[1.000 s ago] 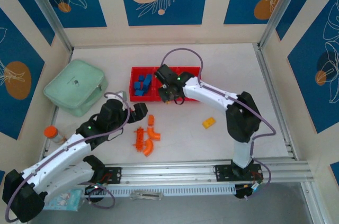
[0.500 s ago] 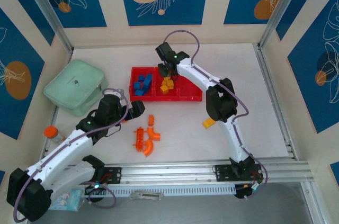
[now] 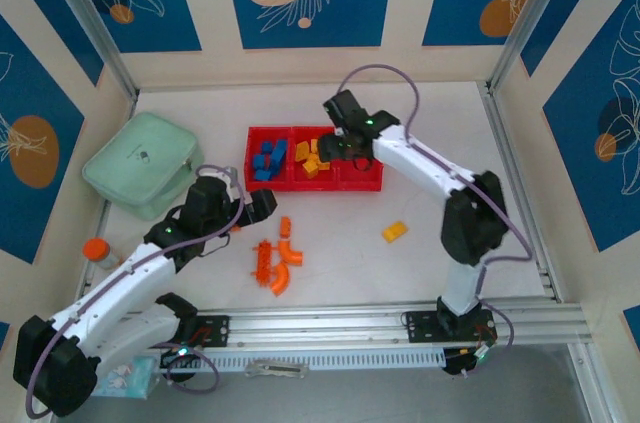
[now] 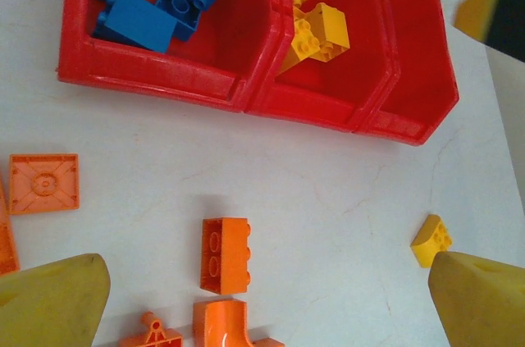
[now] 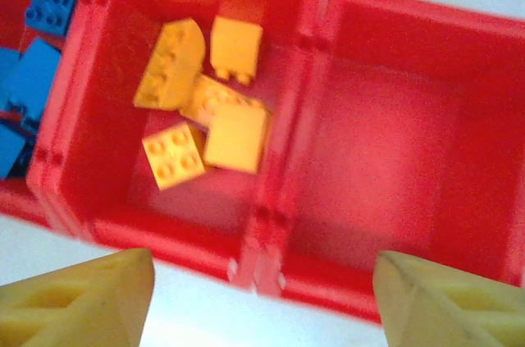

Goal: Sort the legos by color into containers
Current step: Place the lego in the container, then move the lego to the center of the table.

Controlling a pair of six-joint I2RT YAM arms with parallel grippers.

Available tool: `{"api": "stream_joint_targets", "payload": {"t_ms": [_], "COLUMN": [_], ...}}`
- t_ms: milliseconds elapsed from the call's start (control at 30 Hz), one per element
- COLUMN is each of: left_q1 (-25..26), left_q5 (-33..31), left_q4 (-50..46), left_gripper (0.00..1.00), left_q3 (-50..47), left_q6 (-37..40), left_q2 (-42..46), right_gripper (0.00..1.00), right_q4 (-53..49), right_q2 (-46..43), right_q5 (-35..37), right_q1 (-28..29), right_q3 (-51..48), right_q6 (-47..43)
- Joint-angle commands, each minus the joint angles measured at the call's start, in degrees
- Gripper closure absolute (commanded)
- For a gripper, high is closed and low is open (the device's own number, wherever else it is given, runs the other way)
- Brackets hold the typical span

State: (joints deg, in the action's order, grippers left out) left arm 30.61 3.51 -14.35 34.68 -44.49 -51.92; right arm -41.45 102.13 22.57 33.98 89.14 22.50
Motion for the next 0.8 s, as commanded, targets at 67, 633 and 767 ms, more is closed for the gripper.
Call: {"api": "stream_joint_targets", "payload": {"t_ms": [67, 633, 767], "left_q1": [3.1, 10.6, 11.1], "left_q5": [0.8, -3.1, -3.5], "left_q4": [3.7, 7.8, 8.1], "left_gripper": [0.01, 0.01, 0.01], "left_q3": [0.9, 1.1, 0.9], "left_q6": [-0.1, -2.4, -2.6], "left_q2": [-1.4, -6.4, -6.8], "right_gripper": [0.22, 0.05, 0.04], "right_q4": [-1.7, 2.3, 3.6], "right_q2": [-9.2, -15.6, -14.2], "right_q5": [-2.1, -9.2, -10.7], "right_q1": [-2.9, -11.0, -10.9], "right_q3": [-13.9, -38.5, -40.8], "right_q6": [5.7, 13.6, 15.8]}}
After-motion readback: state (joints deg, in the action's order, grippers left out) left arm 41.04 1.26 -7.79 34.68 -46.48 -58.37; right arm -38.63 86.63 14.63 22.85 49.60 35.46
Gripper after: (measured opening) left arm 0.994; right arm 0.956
